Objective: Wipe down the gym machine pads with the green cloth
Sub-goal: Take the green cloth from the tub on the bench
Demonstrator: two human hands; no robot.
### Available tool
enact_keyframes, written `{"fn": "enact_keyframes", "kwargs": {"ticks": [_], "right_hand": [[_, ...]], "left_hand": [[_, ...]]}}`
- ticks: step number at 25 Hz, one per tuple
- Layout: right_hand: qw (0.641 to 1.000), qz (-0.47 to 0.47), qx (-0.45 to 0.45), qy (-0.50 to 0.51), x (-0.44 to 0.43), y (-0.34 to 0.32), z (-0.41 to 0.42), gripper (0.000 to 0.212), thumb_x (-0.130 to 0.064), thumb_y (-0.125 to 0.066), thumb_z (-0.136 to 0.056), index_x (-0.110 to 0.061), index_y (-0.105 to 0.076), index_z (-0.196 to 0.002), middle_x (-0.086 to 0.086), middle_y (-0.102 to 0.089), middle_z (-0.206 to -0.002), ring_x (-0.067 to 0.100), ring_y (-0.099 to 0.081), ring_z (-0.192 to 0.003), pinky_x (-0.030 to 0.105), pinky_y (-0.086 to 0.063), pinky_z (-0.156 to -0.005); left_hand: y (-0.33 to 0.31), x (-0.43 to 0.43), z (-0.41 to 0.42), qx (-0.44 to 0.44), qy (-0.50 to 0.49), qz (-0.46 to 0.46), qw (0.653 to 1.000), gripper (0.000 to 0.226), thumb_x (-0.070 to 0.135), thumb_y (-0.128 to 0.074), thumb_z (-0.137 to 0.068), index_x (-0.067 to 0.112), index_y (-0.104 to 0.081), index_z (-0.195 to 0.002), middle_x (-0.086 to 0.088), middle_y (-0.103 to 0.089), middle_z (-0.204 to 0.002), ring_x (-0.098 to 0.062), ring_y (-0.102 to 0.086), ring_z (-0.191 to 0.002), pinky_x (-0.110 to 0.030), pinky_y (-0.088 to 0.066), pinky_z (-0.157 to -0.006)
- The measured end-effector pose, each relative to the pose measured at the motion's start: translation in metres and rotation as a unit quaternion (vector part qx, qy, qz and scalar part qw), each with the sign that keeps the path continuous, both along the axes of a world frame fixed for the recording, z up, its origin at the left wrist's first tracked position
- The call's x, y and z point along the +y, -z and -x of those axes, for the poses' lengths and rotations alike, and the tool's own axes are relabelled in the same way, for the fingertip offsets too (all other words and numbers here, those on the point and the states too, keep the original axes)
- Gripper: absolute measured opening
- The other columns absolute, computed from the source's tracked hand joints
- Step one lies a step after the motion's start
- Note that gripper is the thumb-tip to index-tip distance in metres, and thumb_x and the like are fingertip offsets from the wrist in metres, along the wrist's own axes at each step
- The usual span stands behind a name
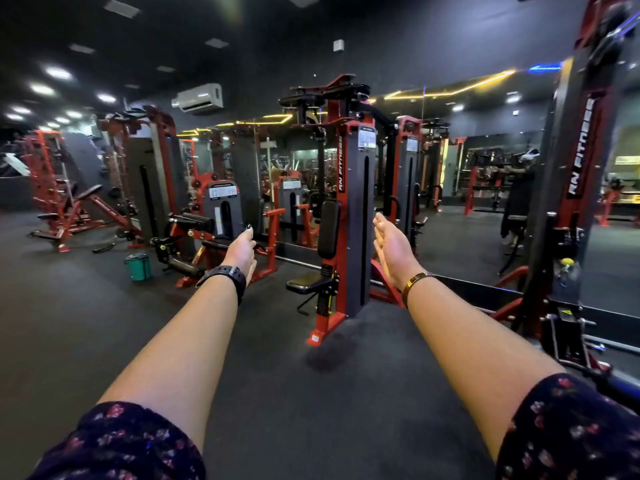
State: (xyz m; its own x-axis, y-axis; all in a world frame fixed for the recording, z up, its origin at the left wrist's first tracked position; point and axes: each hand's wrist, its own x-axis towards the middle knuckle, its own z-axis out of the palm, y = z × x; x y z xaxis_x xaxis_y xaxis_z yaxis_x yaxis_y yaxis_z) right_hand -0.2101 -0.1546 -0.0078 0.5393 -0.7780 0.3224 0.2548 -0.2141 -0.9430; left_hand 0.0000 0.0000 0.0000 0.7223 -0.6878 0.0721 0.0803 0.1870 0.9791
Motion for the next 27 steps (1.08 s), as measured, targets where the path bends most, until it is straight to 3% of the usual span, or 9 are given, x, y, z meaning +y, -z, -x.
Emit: {"fn": "enact_keyframes", "kwargs": {"ticks": [3, 6, 7, 9, 11, 17, 27], "right_hand": [[0.999, -0.015, -0.006, 0.046, 0.0, 0.004, 0.032, 0.049, -0.031, -0.024, -0.102, -0.019, -0.021, -0.149, -0.001, -0.02, -0.157, 0.013, -0.018, -0.143, 0.033, -0.018, -0.117], [0.996, -0.036, 0.001, 0.078, 0.0, 0.014, 0.077, 0.047, -0.03, -0.025, -0.102, -0.02, -0.023, -0.148, -0.008, -0.024, -0.152, 0.009, -0.023, -0.139, 0.015, -0.04, -0.097], [0.995, -0.036, 0.004, 0.091, -0.001, 0.017, 0.092, 0.047, -0.028, -0.025, -0.102, -0.02, -0.023, -0.148, -0.01, -0.025, -0.15, 0.008, -0.024, -0.137, 0.015, -0.04, -0.097], [0.993, -0.022, 0.015, 0.116, -0.009, 0.026, 0.12, 0.048, -0.028, -0.024, -0.101, -0.02, -0.022, -0.149, -0.005, -0.022, -0.155, 0.011, -0.022, -0.141, 0.029, -0.024, -0.115], [0.989, -0.024, 0.02, 0.142, -0.018, 0.034, 0.156, 0.049, -0.027, -0.024, -0.101, -0.018, -0.021, -0.149, -0.002, -0.021, -0.156, 0.013, -0.02, -0.143, 0.035, -0.015, -0.118], [0.977, -0.03, 0.021, 0.21, -0.032, 0.054, 0.273, 0.048, -0.022, -0.025, -0.101, -0.014, -0.023, -0.148, 0.001, -0.024, -0.155, 0.012, -0.021, -0.142, 0.03, -0.013, -0.117], [0.968, -0.071, 0.027, 0.241, -0.043, 0.091, 0.393, 0.047, -0.024, -0.027, -0.101, -0.016, -0.026, -0.148, 0.001, -0.025, -0.155, 0.017, -0.021, -0.143, 0.036, -0.014, -0.119]], "left_hand": [[0.003, -0.014, 0.025, 0.002, 0.032, -0.003, 0.999, 0.055, 0.038, -0.025, -0.101, 0.012, -0.014, -0.149, -0.007, -0.013, -0.157, -0.021, -0.01, -0.145, -0.036, -0.01, -0.118], [0.011, -0.038, 0.068, 0.011, 0.086, -0.005, 0.996, 0.055, 0.037, -0.025, -0.101, 0.012, -0.015, -0.148, -0.007, -0.012, -0.157, -0.021, -0.009, -0.145, -0.035, -0.009, -0.118], [0.014, -0.047, 0.082, 0.012, 0.101, -0.005, 0.995, 0.054, 0.037, -0.025, -0.101, 0.012, -0.015, -0.148, -0.008, -0.013, -0.156, -0.02, -0.009, -0.145, -0.035, -0.009, -0.117], [0.019, -0.064, 0.11, 0.015, 0.132, -0.004, 0.991, 0.054, 0.037, -0.025, -0.101, 0.011, -0.015, -0.148, -0.008, -0.014, -0.156, -0.02, -0.01, -0.145, -0.034, -0.009, -0.117], [0.024, -0.08, 0.146, 0.018, 0.165, -0.005, 0.986, 0.055, 0.037, -0.026, -0.101, 0.012, -0.016, -0.148, -0.008, -0.014, -0.156, -0.02, -0.01, -0.145, -0.034, -0.009, -0.117], [0.036, -0.116, 0.264, 0.029, 0.238, -0.01, 0.971, 0.055, 0.037, -0.026, -0.101, 0.01, -0.016, -0.148, -0.007, -0.014, -0.156, -0.02, -0.009, -0.145, -0.034, -0.009, -0.116], [0.09, -0.155, 0.397, 0.044, 0.29, -0.04, 0.955, 0.054, 0.036, -0.024, -0.101, 0.011, -0.016, -0.148, -0.007, -0.013, -0.156, -0.019, -0.009, -0.145, -0.034, -0.007, -0.117]]}}
